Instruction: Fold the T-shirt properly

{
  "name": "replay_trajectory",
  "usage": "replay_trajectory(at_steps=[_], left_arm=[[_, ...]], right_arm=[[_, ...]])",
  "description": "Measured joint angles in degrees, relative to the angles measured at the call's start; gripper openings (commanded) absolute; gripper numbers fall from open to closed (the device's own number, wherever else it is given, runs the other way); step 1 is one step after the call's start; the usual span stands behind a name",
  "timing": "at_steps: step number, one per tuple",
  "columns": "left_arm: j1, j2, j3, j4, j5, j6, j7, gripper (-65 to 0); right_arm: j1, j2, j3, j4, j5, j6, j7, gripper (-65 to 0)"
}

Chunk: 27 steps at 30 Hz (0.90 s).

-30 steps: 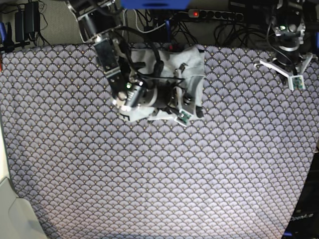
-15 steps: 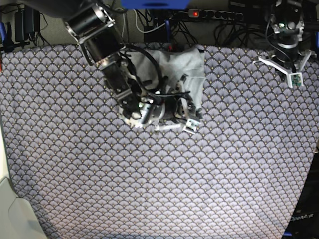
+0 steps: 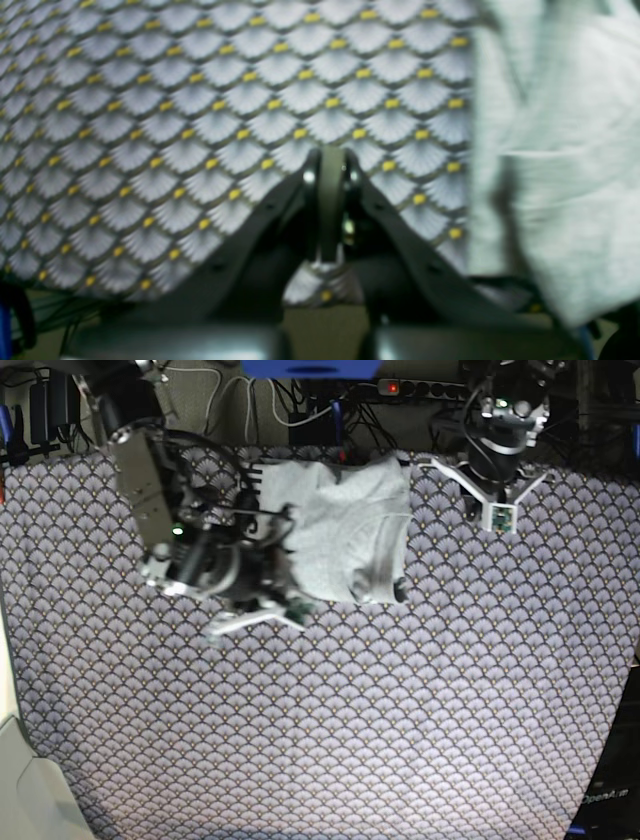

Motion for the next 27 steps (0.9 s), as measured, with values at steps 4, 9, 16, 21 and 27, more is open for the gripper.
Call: replay_trajectory(at_steps=[4,9,16,21,27], left_arm=[[-1.6,0.0,4.0,-0.1,-0.1,-0.3,5.0,-64.5],[-2.7,0.0,6.2,-0.1,0.0,-0.2,12.5,-64.5],[-0.5,-2.6,6.2,0.2,-0.3,0.0,16.6,-64.5],[-0.4,-3.4,11.9,0.2,0.4,0.0,16.7,-64.5],[-3.7,-3.4,18.0,0.2,0.0,0.1,16.8,-64.6]], right_arm=[[-0.6,3.0,7.6,0.2,-0.2,0.0,0.6,-65.0],[-2.0,4.4,14.7,-0.1,-0.2,0.0,0.3,-65.0],[-3.2,4.5,17.9,-0.1,0.0,0.0,0.5,-65.0],[-3.3,4.5,17.8,-0.2,0.0,0.0,0.7,-65.0],[-3.3,4.5,17.8,-0.2,0.0,0.0,0.7,-65.0]])
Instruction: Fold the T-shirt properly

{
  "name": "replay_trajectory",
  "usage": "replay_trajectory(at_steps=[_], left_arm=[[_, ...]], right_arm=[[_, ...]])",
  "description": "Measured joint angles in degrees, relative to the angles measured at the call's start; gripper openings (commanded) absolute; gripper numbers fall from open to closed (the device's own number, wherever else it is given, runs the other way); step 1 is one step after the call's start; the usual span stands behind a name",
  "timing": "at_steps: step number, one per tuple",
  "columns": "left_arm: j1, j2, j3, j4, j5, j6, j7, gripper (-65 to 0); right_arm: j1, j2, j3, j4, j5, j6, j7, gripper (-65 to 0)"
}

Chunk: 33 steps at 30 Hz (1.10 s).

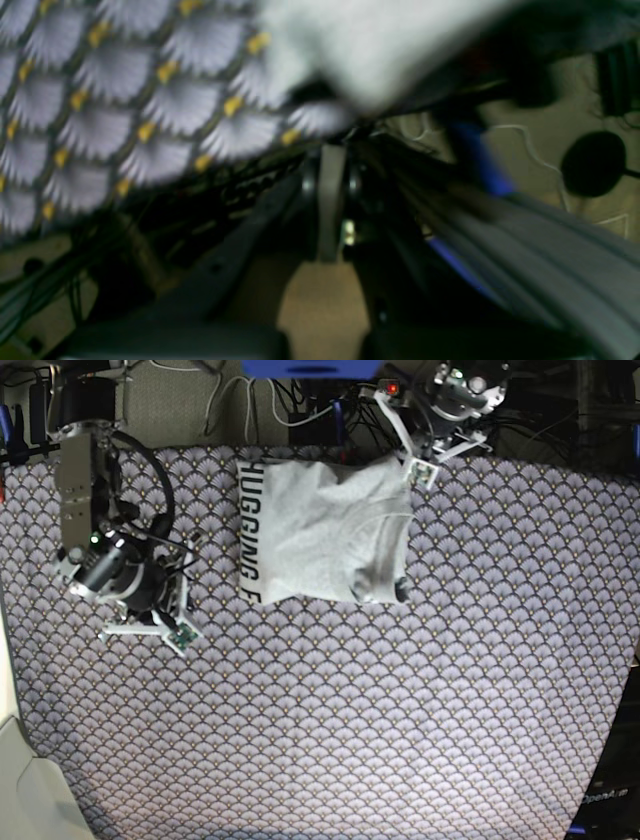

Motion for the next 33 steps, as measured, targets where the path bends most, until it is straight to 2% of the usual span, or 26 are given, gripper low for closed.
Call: replay_trajectory(at_steps=[12,29,33], left_arm=[[-4.6,4.5,0.3,-0.6,0.4,0.2,0.6,-64.6],[-5.9,4.5,-0.1,-6.5,0.2,-0.4,-1.6,-64.6],[-9.9,5.2,0.2,-10.8,-0.7,-1.0,-3.5,-64.6]], right_arm=[[-1.5,0.0,-0.1,0.0,0.0,0.0,0.0,-65.0],[-2.1,0.0,0.0,0.0,0.0,0.0,0.0,-65.0],[-1.9,0.0,-0.1,0.0,0.0,0.0,0.1,-65.0]])
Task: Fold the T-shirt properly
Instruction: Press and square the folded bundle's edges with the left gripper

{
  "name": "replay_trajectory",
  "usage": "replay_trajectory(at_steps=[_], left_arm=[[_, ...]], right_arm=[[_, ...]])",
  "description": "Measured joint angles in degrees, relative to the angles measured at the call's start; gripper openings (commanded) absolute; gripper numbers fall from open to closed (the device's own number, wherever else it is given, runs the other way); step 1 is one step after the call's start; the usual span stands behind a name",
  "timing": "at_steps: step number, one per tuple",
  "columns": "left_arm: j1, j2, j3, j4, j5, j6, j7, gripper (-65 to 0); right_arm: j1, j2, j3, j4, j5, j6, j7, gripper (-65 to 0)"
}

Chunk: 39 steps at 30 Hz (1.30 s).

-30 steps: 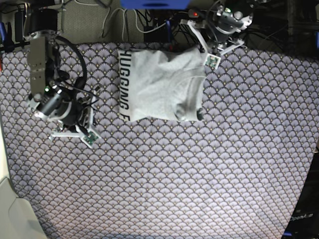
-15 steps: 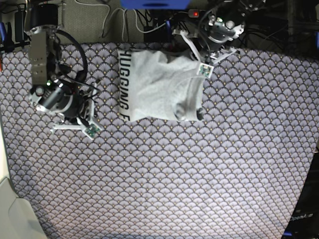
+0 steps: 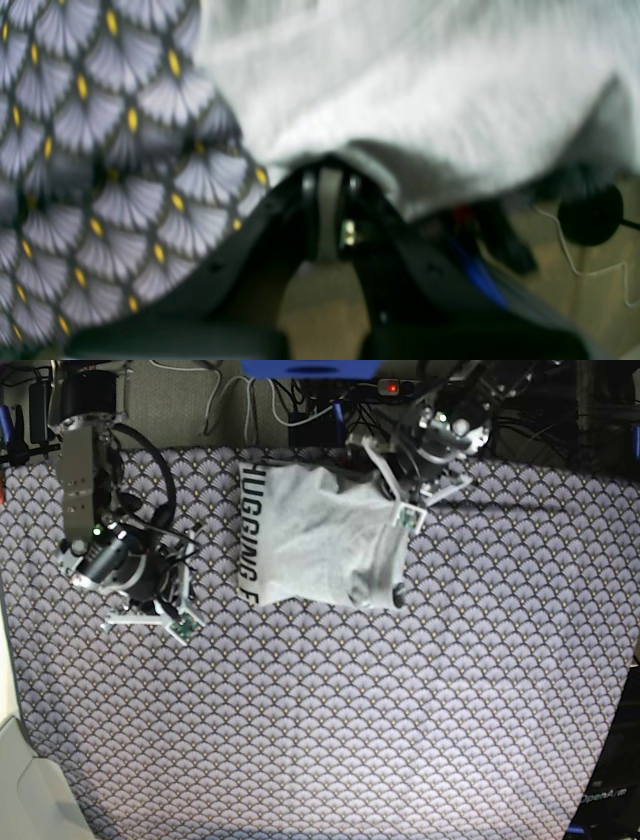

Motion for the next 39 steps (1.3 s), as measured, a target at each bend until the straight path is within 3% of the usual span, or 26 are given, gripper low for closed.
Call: replay_trajectory(at_steps=[12,21,31,39], left_arm=[[-10.0,6.3,-0.5,-7.4,1.6,1.2,1.7,-64.6],[-23.5,13.0,-0.6,-23.7,2.4,1.0,-2.4,-64.6],[-38.8,22.3,-0.6,-49.1,2.5,2.3,-14.7,-64.6],[-39.7,23.3,-0.5,-50.0,2.7,2.6,-14.4,-64.6]], right_arm=[[-0.5,0.0,-0.3,-4.0,0.0,0.0,0.0,-65.0],[-1.1,0.5,-1.0,-9.6,0.4,0.2,6.5,-65.0],[-1.2,1.0,-1.0,-16.0,0.0,0.2,10.0,-65.0],[-1.3,-1.5,-2.7,-17.1,-0.2,0.0,9.8,-65.0]])
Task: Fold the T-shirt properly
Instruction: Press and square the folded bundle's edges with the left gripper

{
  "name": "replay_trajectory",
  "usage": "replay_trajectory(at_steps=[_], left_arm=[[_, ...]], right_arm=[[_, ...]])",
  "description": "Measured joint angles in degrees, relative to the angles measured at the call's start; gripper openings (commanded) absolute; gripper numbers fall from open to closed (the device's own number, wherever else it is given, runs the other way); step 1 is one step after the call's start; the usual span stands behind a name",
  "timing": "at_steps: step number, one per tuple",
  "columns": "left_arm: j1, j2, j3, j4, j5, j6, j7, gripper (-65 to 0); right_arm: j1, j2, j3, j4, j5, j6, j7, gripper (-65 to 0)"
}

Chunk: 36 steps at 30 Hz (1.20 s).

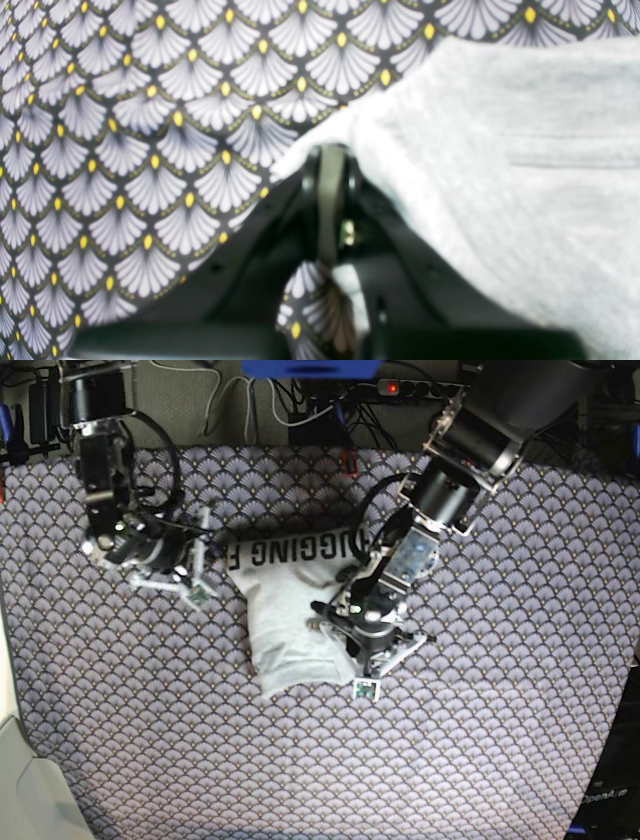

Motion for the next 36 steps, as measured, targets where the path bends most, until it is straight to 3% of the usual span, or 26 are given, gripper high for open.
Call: replay_trajectory(at_steps=[8,14,22,30,36], left_arm=[[0.1,0.6,-0.1,0.5,0.0,0.0,0.0,-64.6],[1.3,0.6,0.0,6.9,-2.3,-1.2,3.8,-64.6],[3.8,-6.1,-2.4,14.8,-2.4,-1.2,3.8,-64.6],[11.4,-11.3,-12.7,30.0,-1.9,-1.3,16.2,-64.6],[20.2,-10.0,-12.1,36.2,-2.8,-1.7,21.0,-64.6]], right_arm=[[-1.1,-3.7,-6.1,0.9,0.0,-0.1,0.5,-65.0],[-4.0,-4.4,-8.3,3.5,0.2,0.0,0.7,-65.0],[-4.1,-0.7,-5.2,3.5,1.1,0.0,1.1,-65.0],[-4.6,1.6,1.3,9.3,-0.4,0.0,-0.6,-65.0],[-4.3,1.2,1.5,16.3,0.4,0.0,-0.2,-65.0]])
